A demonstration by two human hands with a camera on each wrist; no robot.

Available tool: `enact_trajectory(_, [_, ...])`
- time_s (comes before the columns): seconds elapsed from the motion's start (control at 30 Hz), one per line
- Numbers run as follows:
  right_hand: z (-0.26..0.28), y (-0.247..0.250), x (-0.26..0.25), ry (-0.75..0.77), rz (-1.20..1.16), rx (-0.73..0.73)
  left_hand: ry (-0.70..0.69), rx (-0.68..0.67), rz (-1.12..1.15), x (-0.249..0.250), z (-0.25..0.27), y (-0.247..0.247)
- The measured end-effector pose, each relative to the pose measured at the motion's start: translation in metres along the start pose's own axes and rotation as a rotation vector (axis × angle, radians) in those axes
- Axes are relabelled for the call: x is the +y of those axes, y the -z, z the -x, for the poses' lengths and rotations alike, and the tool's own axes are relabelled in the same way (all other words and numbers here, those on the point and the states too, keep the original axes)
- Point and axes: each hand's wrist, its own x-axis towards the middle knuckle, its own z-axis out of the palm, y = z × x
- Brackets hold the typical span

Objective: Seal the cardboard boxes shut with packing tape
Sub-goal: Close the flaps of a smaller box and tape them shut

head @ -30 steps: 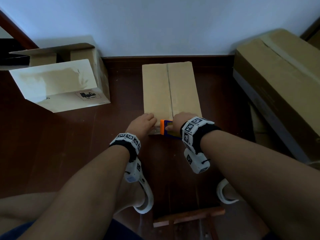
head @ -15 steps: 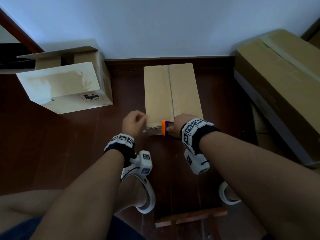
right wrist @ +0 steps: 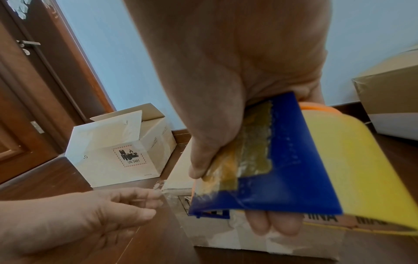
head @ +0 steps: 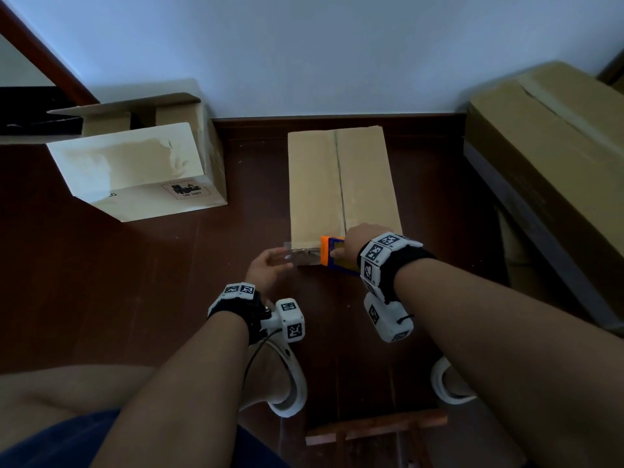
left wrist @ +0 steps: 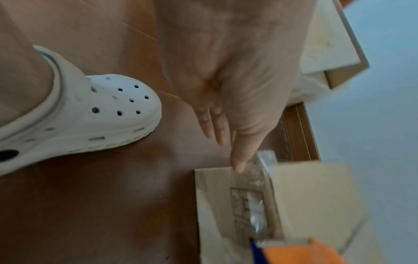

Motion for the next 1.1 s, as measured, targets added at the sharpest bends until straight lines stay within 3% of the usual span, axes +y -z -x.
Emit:
enact_trajectory(0.1, [0.000,-0.001,0.000,0.000,0.012,0.010,-0.135,0.185,-0.312,0.001,-0.002,-0.008])
enact_trajectory(0.2, [0.001,0.000,0.001,-0.002,0.013,0.002,-0.388,0.302,-0.693,0.011,-0.005,-0.012])
enact_trajectory(0.3, [0.002,-0.001,0.002,0.001,0.018,0.016,-0.693,0.221,-0.987,0.026,-0.008,-0.012])
enact_trajectory(0.37, [0.001,-0.001,0.002,-0.002,0.013,0.014,-0.782,0.180,-1.118,0.031,-0.014,-0.011])
enact_trajectory(0.73, [0.000,-0.001,0.003,0.005,0.016,0.007,-0.843,-0.042,-1.329,0.050,-0.031,0.008])
enact_trajectory(0.9, [0.000,-0.001,0.003,-0.014,-0.007,-0.028,-0.725,-0.013,-1.347,0.047,-0.030,0.017])
enact_trajectory(1.0, [0.000,0.001,0.004,-0.008,-0.009,-0.032,-0.593,0.073,-1.190,0.043,-0.030,0.035])
enact_trajectory(1.1, [0.000,0.000,0.003,0.002,0.002,-0.028,-0.371,0.167,-0.776,0.031,-0.025,0.041])
